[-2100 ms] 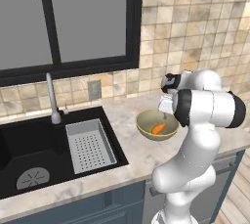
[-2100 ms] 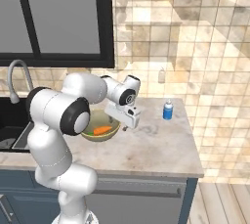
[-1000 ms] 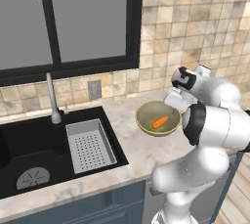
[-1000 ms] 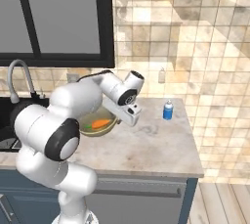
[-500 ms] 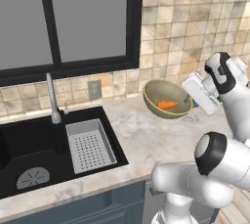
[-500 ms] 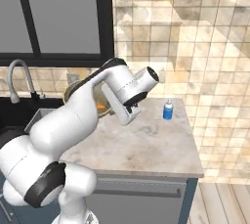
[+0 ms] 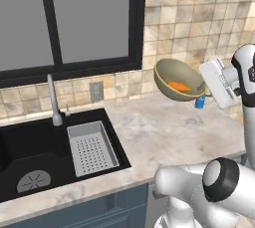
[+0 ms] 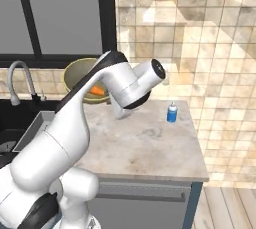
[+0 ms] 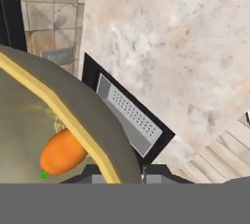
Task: Move the mug from next to the sink to the open cabinet. Then, move the bowl with the carrot to the fridge to clear the area for faucet cleaning.
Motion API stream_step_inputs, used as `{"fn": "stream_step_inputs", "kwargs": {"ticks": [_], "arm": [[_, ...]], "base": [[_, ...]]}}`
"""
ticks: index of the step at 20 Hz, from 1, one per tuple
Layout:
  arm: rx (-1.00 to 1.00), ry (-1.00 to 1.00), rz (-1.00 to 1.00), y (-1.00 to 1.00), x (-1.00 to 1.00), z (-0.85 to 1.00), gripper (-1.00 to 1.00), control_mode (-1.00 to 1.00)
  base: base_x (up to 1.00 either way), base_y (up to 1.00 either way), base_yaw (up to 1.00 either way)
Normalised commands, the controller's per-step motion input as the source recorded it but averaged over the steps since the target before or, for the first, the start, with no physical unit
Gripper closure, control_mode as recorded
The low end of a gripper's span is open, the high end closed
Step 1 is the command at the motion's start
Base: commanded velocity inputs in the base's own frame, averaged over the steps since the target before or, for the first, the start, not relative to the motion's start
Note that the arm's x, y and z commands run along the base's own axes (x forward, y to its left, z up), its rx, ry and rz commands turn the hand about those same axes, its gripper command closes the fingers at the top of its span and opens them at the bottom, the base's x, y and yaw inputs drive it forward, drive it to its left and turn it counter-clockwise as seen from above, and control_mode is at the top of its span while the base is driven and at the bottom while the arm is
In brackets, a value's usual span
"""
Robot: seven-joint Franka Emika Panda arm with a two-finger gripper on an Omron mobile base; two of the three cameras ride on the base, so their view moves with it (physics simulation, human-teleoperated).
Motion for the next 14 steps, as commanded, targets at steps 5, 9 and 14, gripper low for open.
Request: {"fn": "stream_step_inputs", "kwargs": {"ticks": [5, 9, 14], "arm": [[0.00, 0.00, -0.12, 0.00, -0.10, 0.03, 1.00, 1.00], [0.00, 0.00, 0.00, 0.00, 0.00, 0.00, 1.00, 1.00], [0.00, 0.00, 0.00, 0.00, 0.00, 0.00, 1.00, 1.00]], "base": [[-0.37, 0.00, -0.36], [-0.67, 0.00, -0.82], [-0.57, 0.00, -0.87]]}}
